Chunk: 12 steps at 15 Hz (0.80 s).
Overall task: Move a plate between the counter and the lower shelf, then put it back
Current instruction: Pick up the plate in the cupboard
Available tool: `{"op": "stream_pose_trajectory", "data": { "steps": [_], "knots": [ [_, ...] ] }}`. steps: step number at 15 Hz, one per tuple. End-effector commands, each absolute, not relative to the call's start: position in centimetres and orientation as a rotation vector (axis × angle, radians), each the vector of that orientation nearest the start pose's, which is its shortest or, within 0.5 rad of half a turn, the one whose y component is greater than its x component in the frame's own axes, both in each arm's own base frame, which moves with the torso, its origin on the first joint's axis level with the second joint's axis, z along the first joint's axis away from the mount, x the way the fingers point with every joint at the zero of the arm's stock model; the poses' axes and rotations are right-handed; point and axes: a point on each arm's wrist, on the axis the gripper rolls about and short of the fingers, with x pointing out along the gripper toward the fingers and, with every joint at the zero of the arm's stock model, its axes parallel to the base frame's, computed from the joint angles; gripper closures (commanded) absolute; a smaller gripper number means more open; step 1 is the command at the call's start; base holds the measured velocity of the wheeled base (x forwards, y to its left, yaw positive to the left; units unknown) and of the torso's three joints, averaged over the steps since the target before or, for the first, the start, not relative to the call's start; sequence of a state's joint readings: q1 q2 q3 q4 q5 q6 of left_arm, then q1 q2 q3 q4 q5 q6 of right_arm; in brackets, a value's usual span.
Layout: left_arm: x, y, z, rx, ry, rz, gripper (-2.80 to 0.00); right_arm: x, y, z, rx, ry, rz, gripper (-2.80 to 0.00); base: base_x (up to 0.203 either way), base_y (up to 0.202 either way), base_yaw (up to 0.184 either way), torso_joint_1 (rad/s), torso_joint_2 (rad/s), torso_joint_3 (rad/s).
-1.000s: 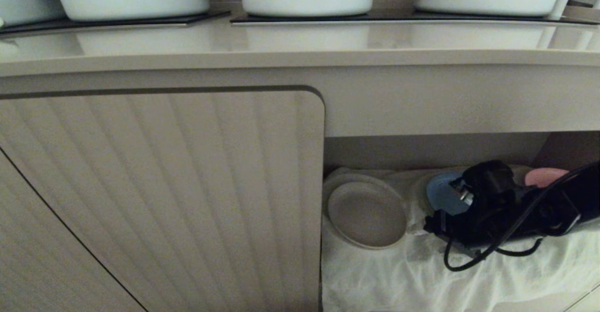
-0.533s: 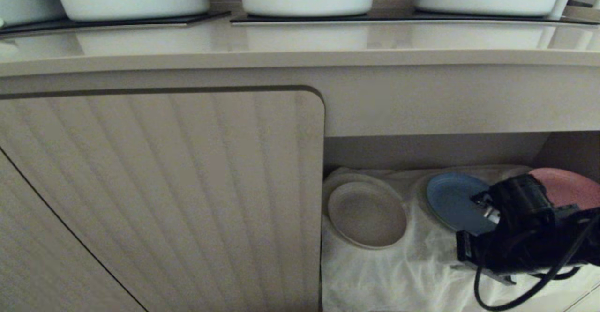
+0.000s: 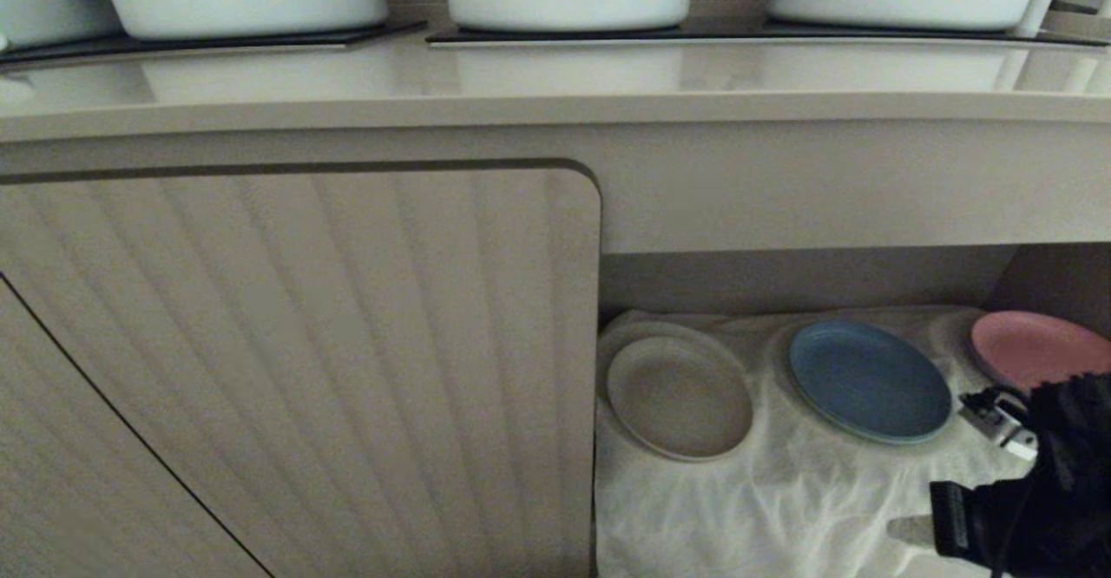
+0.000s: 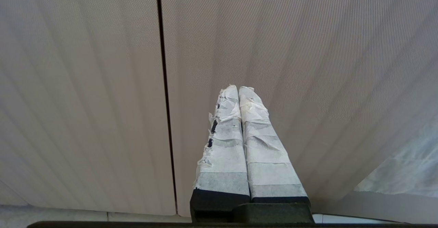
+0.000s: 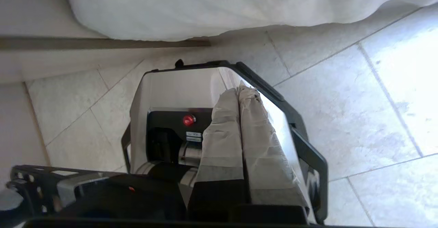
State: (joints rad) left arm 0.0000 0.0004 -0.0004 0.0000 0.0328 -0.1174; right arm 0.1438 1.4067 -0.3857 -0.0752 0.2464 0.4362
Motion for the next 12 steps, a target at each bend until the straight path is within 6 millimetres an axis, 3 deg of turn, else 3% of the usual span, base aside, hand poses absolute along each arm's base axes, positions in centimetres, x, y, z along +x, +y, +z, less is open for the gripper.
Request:
{"op": "stream_pose_trajectory", "data": {
  "steps": [1, 7, 12],
  "knots": [
    [-2.3, 0.1, 7.5, -0.118, -0.002, 0.034, 0.0, 13.3, 2.4, 11.7, 0.433, 0.906, 0.144, 0.0, 0.0, 0.0, 0.0, 0.0, 0.0, 0.0],
    [-2.3, 0.1, 7.5, -0.118, -0.002, 0.034, 0.0, 6.8, 1.2, 12.4, 0.399, 0.672, 0.086, 0.0, 0.0, 0.0, 0.0, 0.0, 0.0, 0.0],
    [-2.3, 0.1, 7.6, -0.118, -0.003, 0.034, 0.0, 2.2, 0.0, 12.0, 0.329, 0.52, -0.085, 0.0, 0.0, 0.0, 0.0, 0.0, 0.0, 0.0]
  ]
}}
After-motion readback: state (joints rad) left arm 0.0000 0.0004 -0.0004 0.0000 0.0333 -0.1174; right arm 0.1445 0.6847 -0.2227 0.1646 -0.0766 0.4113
